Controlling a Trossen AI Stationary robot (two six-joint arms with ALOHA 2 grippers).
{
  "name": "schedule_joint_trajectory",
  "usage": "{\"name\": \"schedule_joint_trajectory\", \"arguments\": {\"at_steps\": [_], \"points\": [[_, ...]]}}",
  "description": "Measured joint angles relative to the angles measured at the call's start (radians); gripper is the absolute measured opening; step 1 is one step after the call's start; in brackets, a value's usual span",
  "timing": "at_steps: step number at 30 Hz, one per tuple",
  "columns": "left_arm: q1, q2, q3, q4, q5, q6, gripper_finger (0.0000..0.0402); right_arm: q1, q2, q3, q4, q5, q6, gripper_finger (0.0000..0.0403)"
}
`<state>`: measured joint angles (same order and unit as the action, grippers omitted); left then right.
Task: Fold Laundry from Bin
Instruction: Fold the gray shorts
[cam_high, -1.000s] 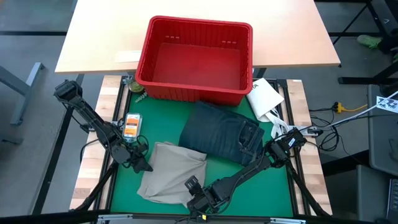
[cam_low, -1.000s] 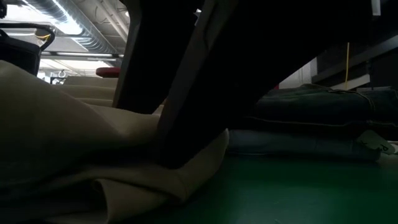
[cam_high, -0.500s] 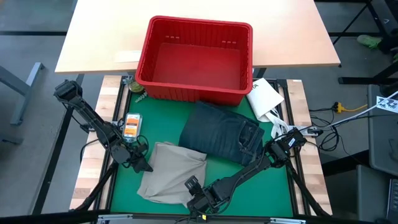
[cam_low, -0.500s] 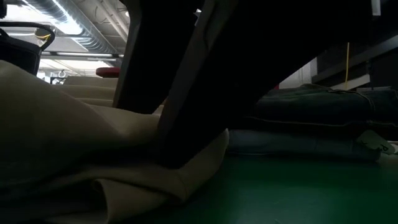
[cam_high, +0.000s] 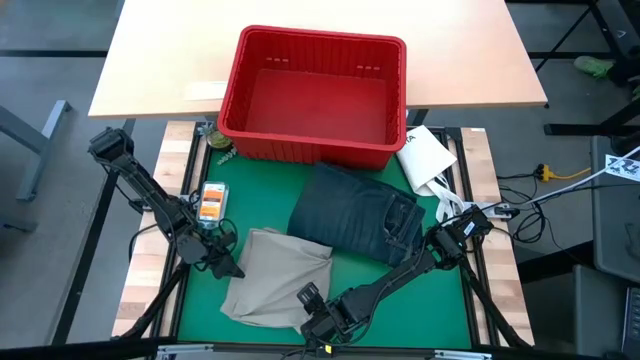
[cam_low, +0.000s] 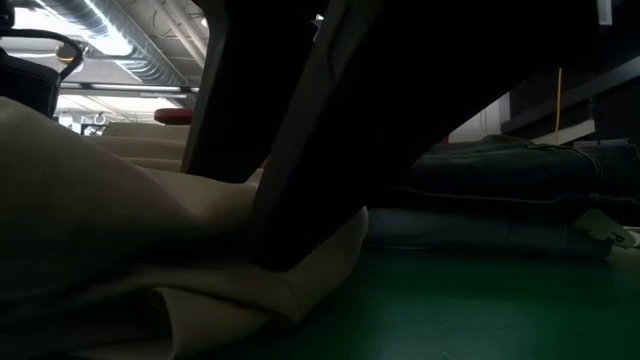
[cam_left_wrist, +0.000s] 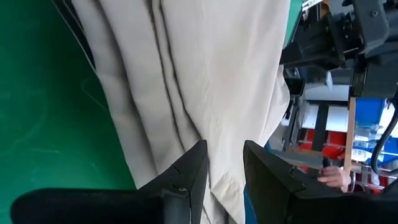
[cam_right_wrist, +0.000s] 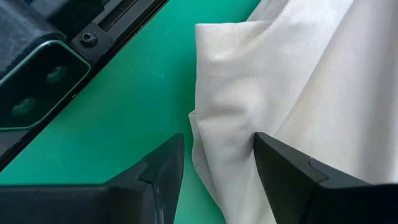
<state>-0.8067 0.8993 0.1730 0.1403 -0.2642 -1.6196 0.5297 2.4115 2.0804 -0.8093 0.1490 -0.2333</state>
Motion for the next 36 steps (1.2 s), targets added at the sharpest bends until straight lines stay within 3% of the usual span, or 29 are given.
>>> {"name": "schedule_joint_trajectory", "arguments": {"at_steps": [9,18,36], "points": [[-0.008,0.005,0.000,0.001,-0.007,0.003,0.0098,0.000,0.000,0.000,0.000,0.000,0.000,0.0195],[-0.007,0.107,0.000,0.047,-0.012,-0.021,0.0098,0.000,0.000,0.000,0.000,0.000,0.000,0.0195],[0.022,0.110,0.000,0.059,-0.084,-0.026,0.0095,0.000,0.000,0.000,0.000,0.000,-0.007,0.0195]]}}
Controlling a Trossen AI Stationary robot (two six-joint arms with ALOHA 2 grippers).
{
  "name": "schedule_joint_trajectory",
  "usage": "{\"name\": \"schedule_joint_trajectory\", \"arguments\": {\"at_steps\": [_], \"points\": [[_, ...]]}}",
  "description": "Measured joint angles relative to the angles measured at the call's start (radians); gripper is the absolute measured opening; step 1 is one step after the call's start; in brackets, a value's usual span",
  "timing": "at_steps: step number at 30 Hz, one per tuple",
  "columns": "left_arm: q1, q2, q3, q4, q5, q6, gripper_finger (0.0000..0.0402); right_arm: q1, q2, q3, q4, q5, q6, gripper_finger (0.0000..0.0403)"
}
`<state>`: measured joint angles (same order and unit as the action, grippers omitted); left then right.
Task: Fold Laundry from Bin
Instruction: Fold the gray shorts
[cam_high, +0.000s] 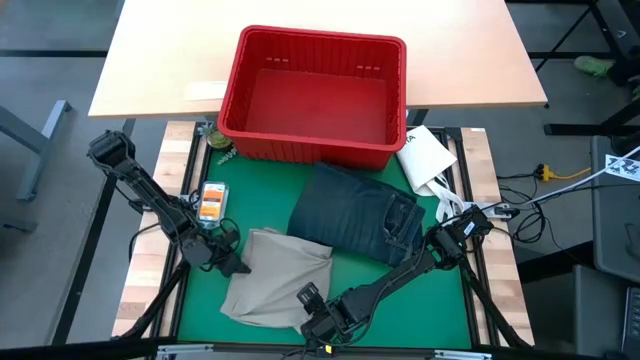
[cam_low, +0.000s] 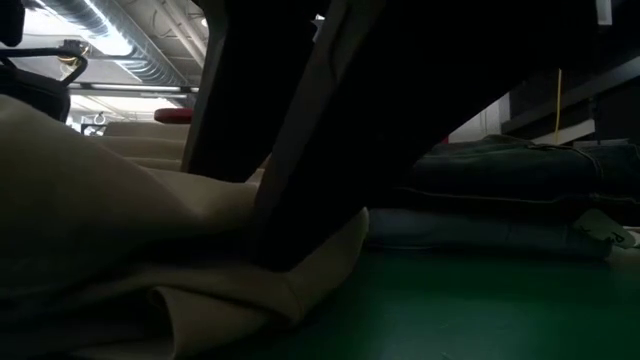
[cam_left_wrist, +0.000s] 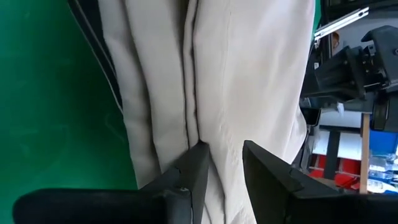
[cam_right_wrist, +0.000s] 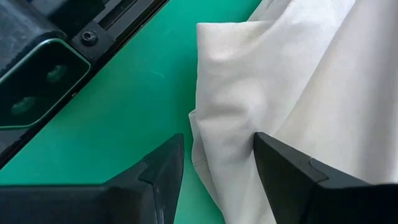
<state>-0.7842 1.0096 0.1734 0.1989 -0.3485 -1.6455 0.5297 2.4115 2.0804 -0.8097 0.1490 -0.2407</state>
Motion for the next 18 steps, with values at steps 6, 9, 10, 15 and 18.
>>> {"name": "schedule_joint_trajectory", "arguments": {"at_steps": [6,9,10,15,18], "points": [[0.007,0.000,0.000,0.000,-0.002,0.068,0.0045,0.000,0.000,0.000,0.000,0.000,-0.001,0.0195],[0.007,0.000,0.000,0.000,-0.002,0.099,0.0009,0.000,0.000,0.000,0.000,0.000,-0.001,0.0195],[0.007,0.000,0.000,0.000,-0.002,0.107,0.0006,0.000,0.000,0.000,0.000,0.000,-0.001,0.0195],[0.007,-0.002,0.000,-0.007,0.008,0.160,0.0002,0.000,0.000,0.000,0.000,0.000,-0.001,0.0195],[0.007,-0.002,0.000,-0.045,0.020,0.164,0.0002,0.000,0.000,0.000,0.000,0.000,0.000,0.0195]]}}
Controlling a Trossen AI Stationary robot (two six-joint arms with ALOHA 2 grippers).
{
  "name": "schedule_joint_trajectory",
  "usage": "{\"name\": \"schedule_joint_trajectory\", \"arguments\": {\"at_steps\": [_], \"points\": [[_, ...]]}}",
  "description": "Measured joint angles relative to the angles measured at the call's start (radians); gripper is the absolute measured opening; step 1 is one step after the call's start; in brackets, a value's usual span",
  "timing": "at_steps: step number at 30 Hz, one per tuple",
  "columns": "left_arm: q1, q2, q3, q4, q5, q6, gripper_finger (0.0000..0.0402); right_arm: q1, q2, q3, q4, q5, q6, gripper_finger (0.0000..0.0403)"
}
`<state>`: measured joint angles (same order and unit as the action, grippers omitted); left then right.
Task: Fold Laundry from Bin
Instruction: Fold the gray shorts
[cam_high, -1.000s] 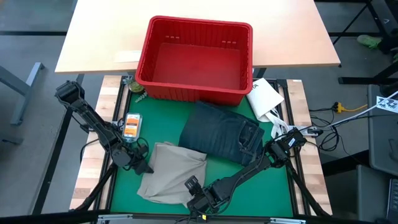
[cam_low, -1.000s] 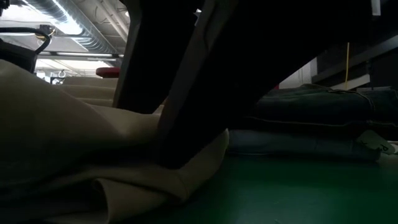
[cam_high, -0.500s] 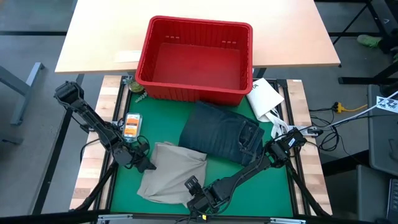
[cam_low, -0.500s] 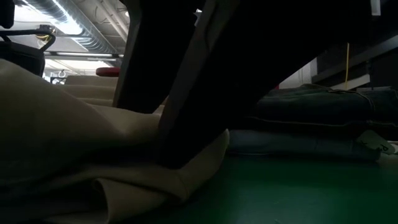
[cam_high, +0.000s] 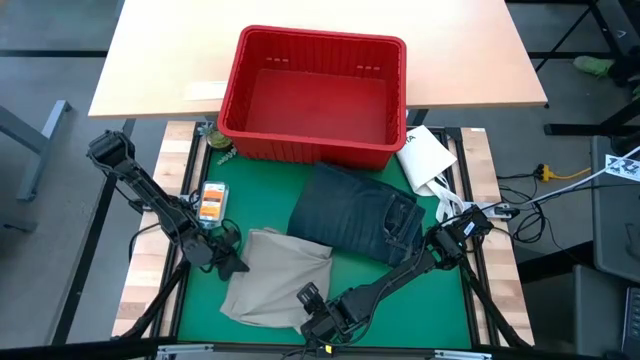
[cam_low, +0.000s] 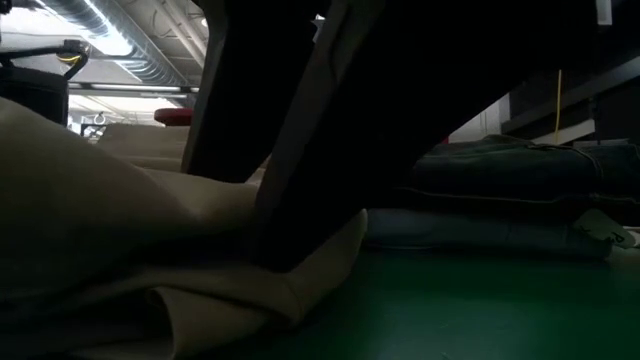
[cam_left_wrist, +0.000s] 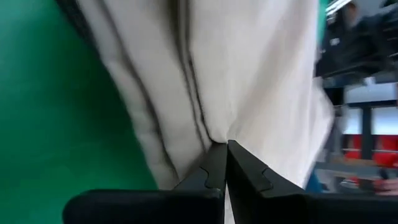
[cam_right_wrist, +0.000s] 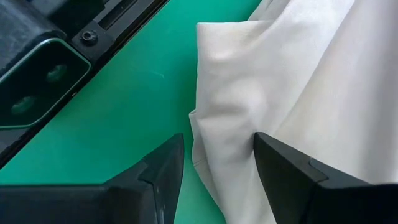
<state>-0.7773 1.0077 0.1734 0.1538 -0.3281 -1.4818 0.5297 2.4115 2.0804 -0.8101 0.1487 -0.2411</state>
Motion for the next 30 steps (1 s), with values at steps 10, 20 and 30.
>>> {"name": "schedule_joint_trajectory", "arguments": {"at_steps": [10,20,30], "points": [[0.000,-0.001,0.002,-0.132,0.009,-0.003,0.0001,0.000,0.000,0.000,0.000,-0.010,0.000,0.0195],[0.000,0.000,0.000,-0.119,0.042,0.004,0.0031,0.000,0.000,0.000,0.000,-0.010,0.000,0.0195],[0.000,-0.012,0.000,-0.082,0.187,0.019,0.0098,0.000,-0.001,0.000,-0.002,-0.010,0.000,0.0195]]}}
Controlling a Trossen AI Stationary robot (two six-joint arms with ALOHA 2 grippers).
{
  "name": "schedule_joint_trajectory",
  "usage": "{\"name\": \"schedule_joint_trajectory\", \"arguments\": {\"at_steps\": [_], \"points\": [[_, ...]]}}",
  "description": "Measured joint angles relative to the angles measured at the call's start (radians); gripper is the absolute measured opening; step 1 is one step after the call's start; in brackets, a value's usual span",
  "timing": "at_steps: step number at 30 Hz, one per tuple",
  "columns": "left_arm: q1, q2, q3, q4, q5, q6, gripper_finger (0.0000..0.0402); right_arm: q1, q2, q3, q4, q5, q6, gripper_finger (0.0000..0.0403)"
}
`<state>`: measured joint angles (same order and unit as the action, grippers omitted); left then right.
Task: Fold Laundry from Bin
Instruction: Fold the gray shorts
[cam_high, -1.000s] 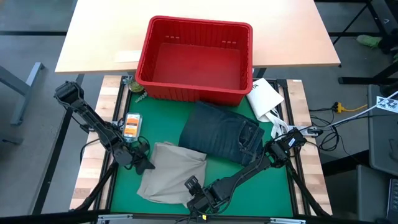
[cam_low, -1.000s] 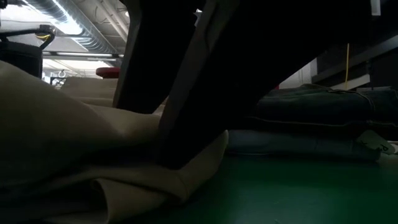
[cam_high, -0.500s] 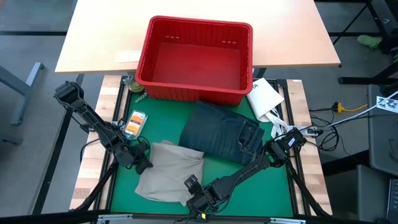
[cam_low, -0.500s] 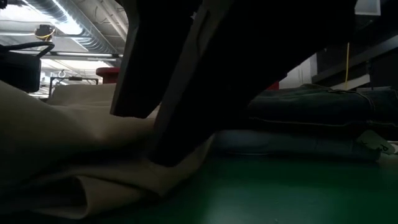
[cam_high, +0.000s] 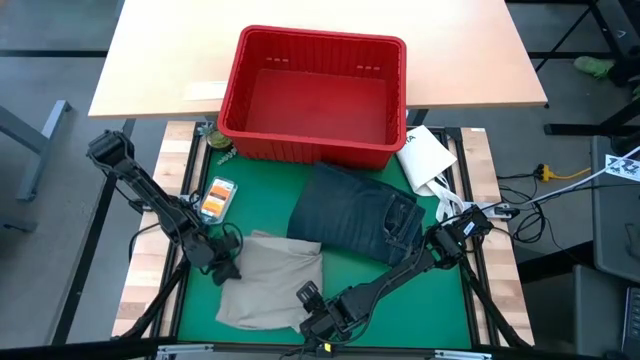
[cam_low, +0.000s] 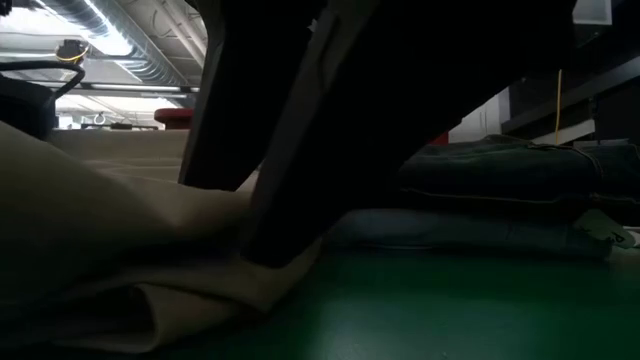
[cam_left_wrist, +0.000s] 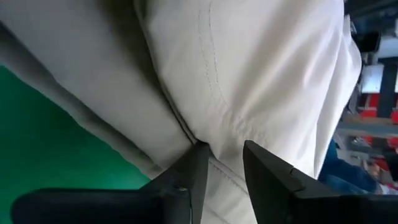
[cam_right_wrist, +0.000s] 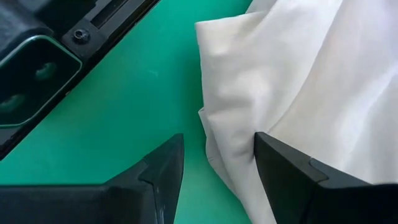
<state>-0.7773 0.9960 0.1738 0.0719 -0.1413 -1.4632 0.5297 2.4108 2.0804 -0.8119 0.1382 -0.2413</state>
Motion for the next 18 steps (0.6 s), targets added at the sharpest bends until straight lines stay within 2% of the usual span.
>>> {"name": "schedule_joint_trajectory", "arguments": {"at_steps": [8,14,18], "points": [[-0.001,-0.070,-0.001,0.001,0.008,0.007,0.0093,0.001,-0.040,-0.001,-0.028,0.003,0.005,0.0195],[-0.010,-0.141,-0.001,0.004,0.053,0.030,0.0092,0.001,-0.092,-0.001,-0.065,0.005,0.036,0.0195],[-0.016,-0.169,-0.001,0.004,0.070,0.060,0.0092,0.000,-0.151,-0.001,-0.102,0.041,0.039,0.0195]]}}
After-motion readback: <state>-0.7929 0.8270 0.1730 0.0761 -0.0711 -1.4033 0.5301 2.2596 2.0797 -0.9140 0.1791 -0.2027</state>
